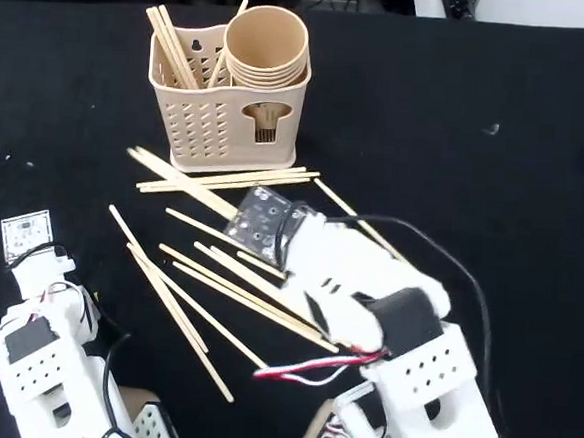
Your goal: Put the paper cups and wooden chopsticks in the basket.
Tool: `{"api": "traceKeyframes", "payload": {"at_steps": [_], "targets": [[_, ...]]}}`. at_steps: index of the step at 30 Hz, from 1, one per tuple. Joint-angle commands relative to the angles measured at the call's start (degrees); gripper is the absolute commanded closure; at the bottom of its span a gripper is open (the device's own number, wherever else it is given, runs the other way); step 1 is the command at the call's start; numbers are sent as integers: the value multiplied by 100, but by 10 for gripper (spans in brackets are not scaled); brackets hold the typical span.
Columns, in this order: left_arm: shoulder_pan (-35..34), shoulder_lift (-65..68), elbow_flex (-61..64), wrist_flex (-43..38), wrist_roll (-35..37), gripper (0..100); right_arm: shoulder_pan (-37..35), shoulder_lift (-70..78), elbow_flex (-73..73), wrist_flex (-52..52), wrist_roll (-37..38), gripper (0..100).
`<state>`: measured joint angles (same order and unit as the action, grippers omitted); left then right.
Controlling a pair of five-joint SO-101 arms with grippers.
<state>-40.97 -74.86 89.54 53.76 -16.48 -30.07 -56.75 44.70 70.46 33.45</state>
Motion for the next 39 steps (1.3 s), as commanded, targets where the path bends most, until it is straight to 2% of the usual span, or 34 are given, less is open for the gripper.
{"api": "traceKeyframes", "payload": {"at_steps": [1, 10, 22, 26, 32, 39], "targets": [[31, -53, -31, -35, 18, 798, -316, -57, -295, -1143, -404, 988], [31, -53, -31, -26, 18, 798, -501, 1657, -488, -3684, -1363, 988], [31, -53, -31, -26, 18, 798, -615, 3486, -3248, -4009, -2453, 987], [31, -53, -31, -26, 18, 798, -484, 4365, -4004, -4642, -2875, 987], [31, -53, -31, -26, 18, 798, -299, 5719, -4585, -6092, -3191, 987], [31, -53, -22, -26, 18, 798, -290, 6413, -4620, -6356, -3191, 987]]}}
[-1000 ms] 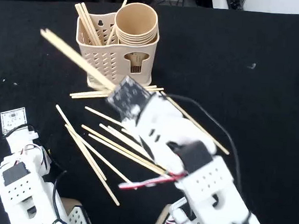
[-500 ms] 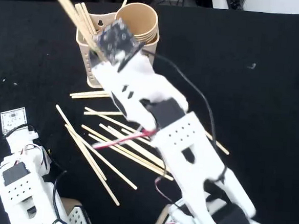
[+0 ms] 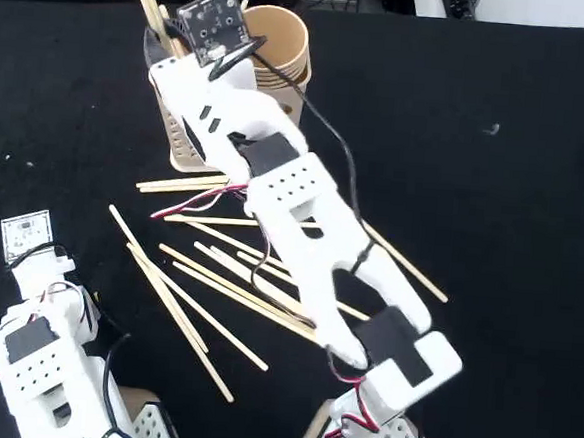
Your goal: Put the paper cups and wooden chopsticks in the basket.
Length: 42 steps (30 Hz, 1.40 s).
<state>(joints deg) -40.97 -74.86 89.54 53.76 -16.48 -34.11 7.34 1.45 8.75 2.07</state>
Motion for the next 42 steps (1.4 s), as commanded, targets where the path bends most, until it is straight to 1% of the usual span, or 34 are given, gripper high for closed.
{"api": "traceKeyframes", "payload": {"at_steps": [1, 4, 13, 20, 25, 29, 32, 35, 37, 40, 42], "targets": [[31, -53, -22, -26, 18, 798, 123, 22, -233, -202, -53, 987], [31, -53, -22, -26, 18, 798, 202, -4, 22, -308, -53, 988], [31, -53, -22, -26, 18, 798, 334, -4, 884, -1389, -35, 988], [31, -53, -22, -26, 18, 798, 299, 48, 1015, -1424, -53, 980], [31, -53, -22, -26, 18, 798, 202, -4, 1244, -1424, -35, 851], [31, -53, -22, -26, 18, 798, 202, -40, 1262, -1415, -35, 878], [31, -53, -22, -26, 18, 798, 202, -347, 1349, -1371, -26, 884], [31, -53, -22, -26, -123, 798, 202, -884, 1437, -949, -26, 884], [31, -53, -22, -18, -176, 798, 211, -1429, 1525, -387, -26, 884], [31, -53, 4, -18, -193, 798, 237, -2501, 1640, 1081, -18, 885], [31, -53, 4, -18, -193, 798, 246, -3248, 1640, 2400, 88, 885]]}}
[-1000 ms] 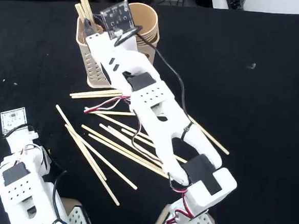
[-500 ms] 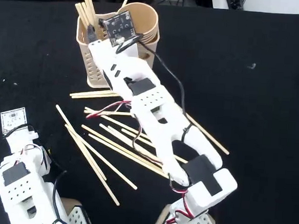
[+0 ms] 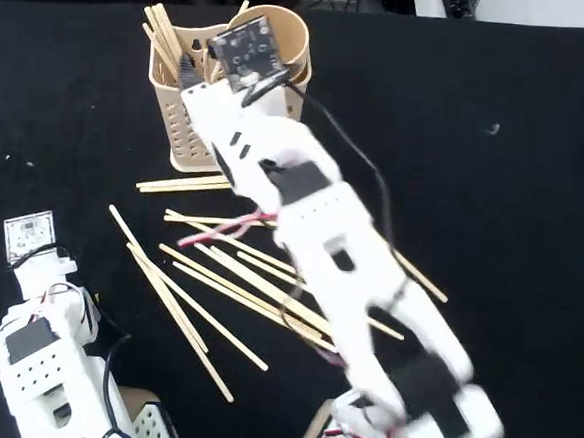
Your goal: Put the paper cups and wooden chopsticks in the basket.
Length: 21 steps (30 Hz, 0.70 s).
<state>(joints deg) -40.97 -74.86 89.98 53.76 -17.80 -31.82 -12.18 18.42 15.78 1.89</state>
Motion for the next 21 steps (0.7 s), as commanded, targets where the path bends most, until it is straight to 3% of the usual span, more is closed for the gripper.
{"api": "traceKeyframes", "payload": {"at_steps": [1, 6, 9, 14, 21], "targets": [[31, -53, -40, -18, -62, 798, 26, -1631, -57, 2365, 316, 885], [31, -53, -40, -18, -70, 798, 563, -2932, -22, 5424, 1248, 882], [40, -53, -40, -18, -70, 798, 1521, -3204, 382, 6233, 1670, 881], [31, -53, -40, -18, -70, 798, 3130, -2615, 2193, 5125, 2620, 865], [57, -53, -40, -18, -70, 798, 3604, -1191, 3108, 3596, 4290, 745]]}}
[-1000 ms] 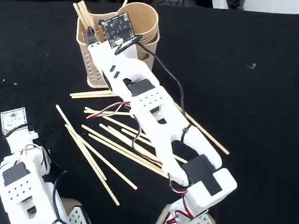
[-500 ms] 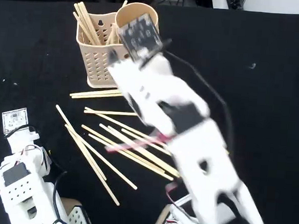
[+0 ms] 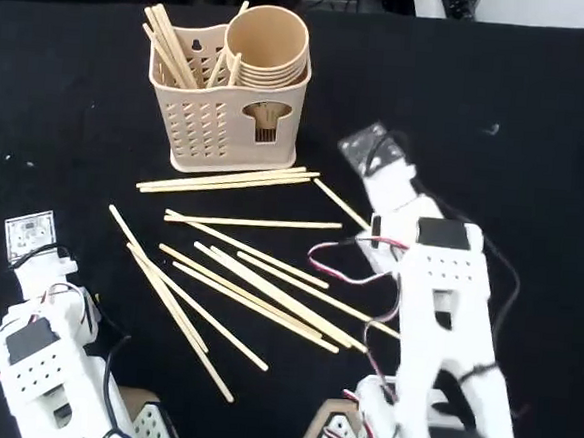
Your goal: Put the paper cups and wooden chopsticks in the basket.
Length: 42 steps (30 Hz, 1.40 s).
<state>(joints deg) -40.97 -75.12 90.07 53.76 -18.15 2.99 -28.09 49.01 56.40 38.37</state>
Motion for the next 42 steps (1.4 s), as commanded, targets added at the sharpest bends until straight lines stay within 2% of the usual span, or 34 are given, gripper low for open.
{"api": "traceKeyframes", "payload": {"at_steps": [1, 6, 9, 11, 12, 14, 15, 18, 25, 28, 31, 35, 42], "targets": [[57, -26, -48, -18, -35, 798, 123, 629, 31, -563, 765, 745], [57, -26, -48, -18, -35, 798, 158, 1982, -418, -1266, 1029, 745], [48, -26, -48, -18, -35, 798, 149, 2905, -822, -1354, 1178, 750], [40, -26, -48, -18, -35, 798, 167, 3222, -1138, -1152, 1169, 804], [40, -26, -48, -18, -35, 798, 176, 3231, -1279, -941, 1169, 865], [48, -26, -48, -18, -35, 798, 229, 3116, -1464, -554, 1152, 998], [48, -26, -48, -18, -35, 798, 255, 2985, -1481, -404, 1152, 968], [48, -26, -48, -18, -35, 798, 264, 2387, -1385, -70, 1178, 987], [48, -26, -48, -18, -35, 798, -9, -22, -338, 730, 1178, 988], [57, -26, -48, -18, -35, 798, -545, -1024, 365, 844, 1160, 988], [57, -26, -48, -18, -35, 798, -1565, -1798, 1086, 791, 1055, 988], [57, -26, -57, -18, -35, 798, -2708, -1921, 1640, 308, 220, 987], [48, -26, -57, -18, -35, 798, -3086, -963, 1587, 0, -105, 978]]}}
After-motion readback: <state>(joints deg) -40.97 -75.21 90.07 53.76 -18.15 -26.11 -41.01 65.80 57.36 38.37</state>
